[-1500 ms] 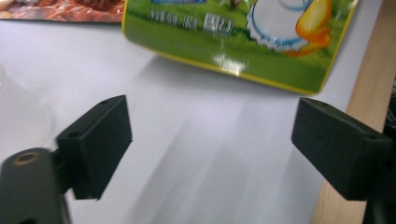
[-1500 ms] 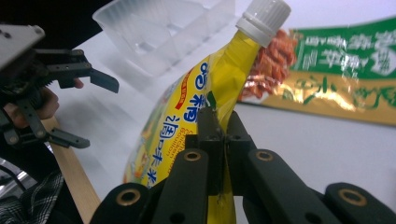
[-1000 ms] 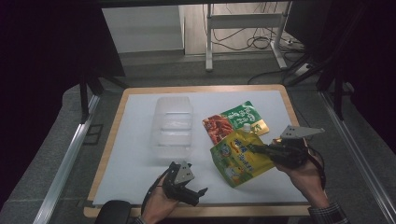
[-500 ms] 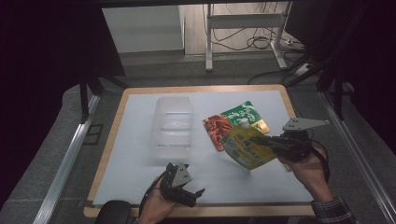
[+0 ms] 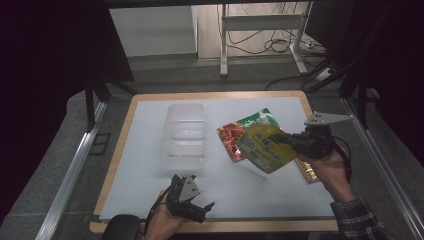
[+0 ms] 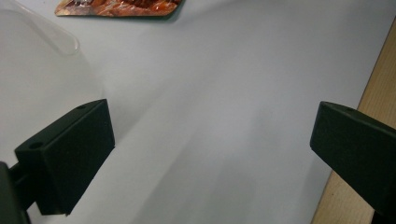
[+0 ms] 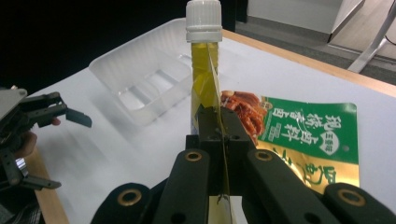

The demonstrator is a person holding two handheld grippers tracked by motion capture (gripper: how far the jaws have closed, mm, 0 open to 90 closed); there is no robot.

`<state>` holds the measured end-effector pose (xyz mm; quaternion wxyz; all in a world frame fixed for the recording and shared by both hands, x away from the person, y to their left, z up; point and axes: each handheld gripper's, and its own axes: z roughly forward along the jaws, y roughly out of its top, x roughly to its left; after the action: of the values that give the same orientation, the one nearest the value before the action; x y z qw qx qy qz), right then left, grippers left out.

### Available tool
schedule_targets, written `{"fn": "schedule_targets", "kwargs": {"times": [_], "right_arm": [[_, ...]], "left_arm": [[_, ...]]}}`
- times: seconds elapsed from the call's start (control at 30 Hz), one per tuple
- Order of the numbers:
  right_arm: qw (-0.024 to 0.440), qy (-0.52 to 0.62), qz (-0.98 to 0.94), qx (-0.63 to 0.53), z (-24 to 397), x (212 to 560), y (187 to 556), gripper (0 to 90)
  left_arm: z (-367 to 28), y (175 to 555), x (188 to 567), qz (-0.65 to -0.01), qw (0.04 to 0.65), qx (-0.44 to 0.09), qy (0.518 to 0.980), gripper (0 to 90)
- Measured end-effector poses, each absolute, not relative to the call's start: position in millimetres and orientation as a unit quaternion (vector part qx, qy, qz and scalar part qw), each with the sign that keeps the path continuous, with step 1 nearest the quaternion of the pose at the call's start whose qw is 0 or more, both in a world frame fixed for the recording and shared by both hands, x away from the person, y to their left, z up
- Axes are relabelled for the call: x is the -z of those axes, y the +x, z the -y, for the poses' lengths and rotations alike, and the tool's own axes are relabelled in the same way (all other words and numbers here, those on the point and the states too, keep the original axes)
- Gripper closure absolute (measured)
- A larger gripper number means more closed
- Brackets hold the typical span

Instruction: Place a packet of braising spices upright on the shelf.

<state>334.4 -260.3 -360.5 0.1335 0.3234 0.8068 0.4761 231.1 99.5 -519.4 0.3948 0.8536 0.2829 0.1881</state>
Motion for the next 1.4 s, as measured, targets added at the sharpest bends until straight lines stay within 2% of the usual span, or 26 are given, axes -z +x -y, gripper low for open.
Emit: {"fn": "schedule_targets", "kwargs": {"times": [0.6, 1.4], "right_arm": [[0.130, 0.294, -0.812, -0.487, 220, 350, 381, 88.9], [0.121, 0.267, -0.815, -0.500, 164, 335, 443, 88.8]], "left_arm": [[-108, 224, 517, -0.291, 0.394, -0.193, 0.850, 0.0], [-127, 221, 515, -0.305, 0.383, -0.225, 0.842, 0.0]]}}
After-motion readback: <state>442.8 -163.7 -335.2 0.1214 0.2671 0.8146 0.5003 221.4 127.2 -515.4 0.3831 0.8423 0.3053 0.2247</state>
